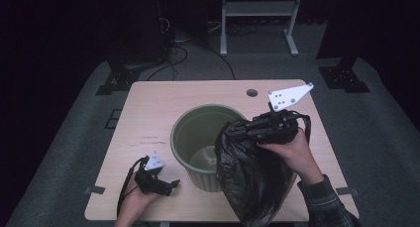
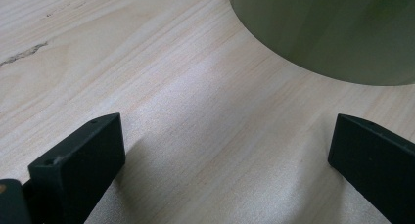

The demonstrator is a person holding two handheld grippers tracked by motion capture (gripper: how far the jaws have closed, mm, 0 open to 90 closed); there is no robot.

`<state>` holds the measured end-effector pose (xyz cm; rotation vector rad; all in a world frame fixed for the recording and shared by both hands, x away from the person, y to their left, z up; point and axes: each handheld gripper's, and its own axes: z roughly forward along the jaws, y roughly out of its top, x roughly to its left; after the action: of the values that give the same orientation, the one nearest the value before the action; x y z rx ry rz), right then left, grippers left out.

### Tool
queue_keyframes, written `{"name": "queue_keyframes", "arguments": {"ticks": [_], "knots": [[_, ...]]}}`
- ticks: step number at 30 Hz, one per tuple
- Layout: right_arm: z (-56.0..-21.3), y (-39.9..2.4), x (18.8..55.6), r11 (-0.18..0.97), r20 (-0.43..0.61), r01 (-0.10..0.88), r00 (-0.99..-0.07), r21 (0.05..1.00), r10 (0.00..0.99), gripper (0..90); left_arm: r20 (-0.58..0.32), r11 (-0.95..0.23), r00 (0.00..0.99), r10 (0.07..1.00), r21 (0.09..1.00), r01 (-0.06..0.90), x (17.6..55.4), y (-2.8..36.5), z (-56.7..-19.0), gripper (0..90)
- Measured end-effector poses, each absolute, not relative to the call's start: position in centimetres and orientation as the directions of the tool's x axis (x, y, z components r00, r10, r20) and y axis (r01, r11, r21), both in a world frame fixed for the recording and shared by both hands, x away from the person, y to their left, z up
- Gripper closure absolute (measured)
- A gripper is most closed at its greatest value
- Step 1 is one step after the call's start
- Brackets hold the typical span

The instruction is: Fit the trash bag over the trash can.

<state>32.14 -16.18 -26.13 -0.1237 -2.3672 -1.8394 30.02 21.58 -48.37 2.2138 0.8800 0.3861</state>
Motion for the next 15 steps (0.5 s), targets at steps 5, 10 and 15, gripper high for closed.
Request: {"name": "queue_keyframes", "arguments": {"ticks": [5,10,15], "knots": [[-25.5,-14.4,32.8,0.237,0.169,0.152,-0.984,0.959,-0.054,87.5,0.013,-0.514,0.723,0.691,0.712,0.478,30.0,21.6,-48.4,0.0],[-25.2,-12.8,33.5,0.229,0.175,0.153,-0.981,0.961,-0.080,87.5,0.012,-0.511,0.722,0.692,0.714,0.478,30.0,21.6,-48.4,0.0],[-25.0,-10.8,34.2,0.232,0.190,0.161,-0.976,0.959,-0.104,87.5,0.012,-0.511,0.721,0.692,0.714,0.479,30.0,21.6,-48.4,0.0]]}}
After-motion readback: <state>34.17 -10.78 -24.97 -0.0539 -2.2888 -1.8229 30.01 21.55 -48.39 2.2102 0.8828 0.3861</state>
